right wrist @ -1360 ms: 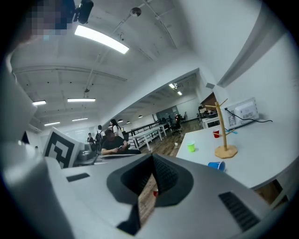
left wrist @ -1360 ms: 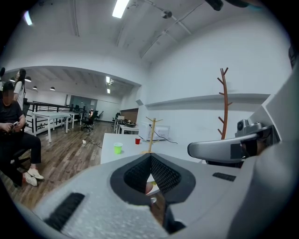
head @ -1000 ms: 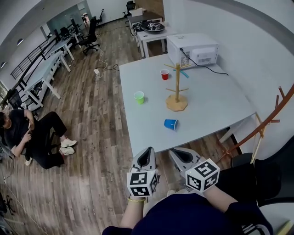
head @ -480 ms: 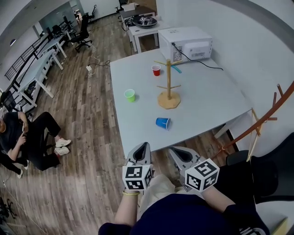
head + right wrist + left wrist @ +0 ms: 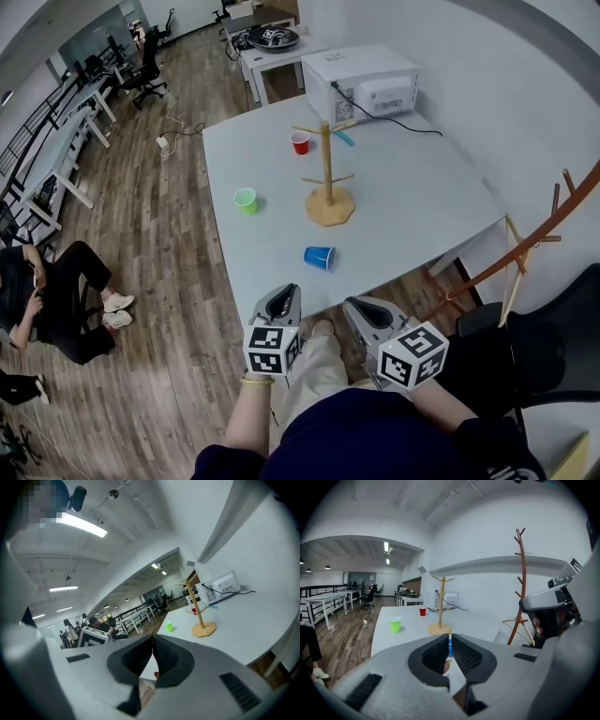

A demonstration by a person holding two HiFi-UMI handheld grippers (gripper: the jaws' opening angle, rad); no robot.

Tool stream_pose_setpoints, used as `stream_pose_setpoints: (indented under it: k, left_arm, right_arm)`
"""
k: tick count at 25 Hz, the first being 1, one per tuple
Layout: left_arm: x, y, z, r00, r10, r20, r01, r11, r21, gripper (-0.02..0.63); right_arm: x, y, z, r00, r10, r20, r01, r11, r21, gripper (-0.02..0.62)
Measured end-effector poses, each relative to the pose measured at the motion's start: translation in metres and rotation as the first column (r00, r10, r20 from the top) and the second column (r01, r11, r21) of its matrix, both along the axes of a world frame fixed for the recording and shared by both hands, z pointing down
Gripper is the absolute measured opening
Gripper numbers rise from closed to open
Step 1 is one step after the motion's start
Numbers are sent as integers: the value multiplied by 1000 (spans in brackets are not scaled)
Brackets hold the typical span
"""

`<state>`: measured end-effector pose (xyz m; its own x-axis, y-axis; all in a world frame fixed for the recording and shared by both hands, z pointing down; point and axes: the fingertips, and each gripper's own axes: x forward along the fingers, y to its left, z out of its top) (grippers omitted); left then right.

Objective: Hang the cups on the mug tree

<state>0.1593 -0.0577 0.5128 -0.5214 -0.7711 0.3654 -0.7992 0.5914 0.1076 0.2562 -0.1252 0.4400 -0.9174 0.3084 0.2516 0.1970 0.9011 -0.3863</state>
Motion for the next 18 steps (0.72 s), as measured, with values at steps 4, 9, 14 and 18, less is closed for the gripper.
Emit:
stream_pose_setpoints:
  k: [4,9,14,18]
  left_arm:
    - [-19,-9,9,999,39,-3,-39,999,-27,18]
    - [-38,-14,19,996,85,-28,-86,995,-53,18]
    - [-56,-21,32,989,133,-62,-138,988,-73,18]
    - [-64,-29,43,978,194,-79,-202,974,-98,48]
  right_arm:
    - [-17,-10,-1,1000,22,2,-22,1000,-2,29]
    - [-38,-18,-4,999,37,-13,-37,999,-5,29]
    - [-59,-24,-1,999,45,-25,-45,999,-9,29]
    - [-73,-28,2,998,45,-36,-45,999,-10,29]
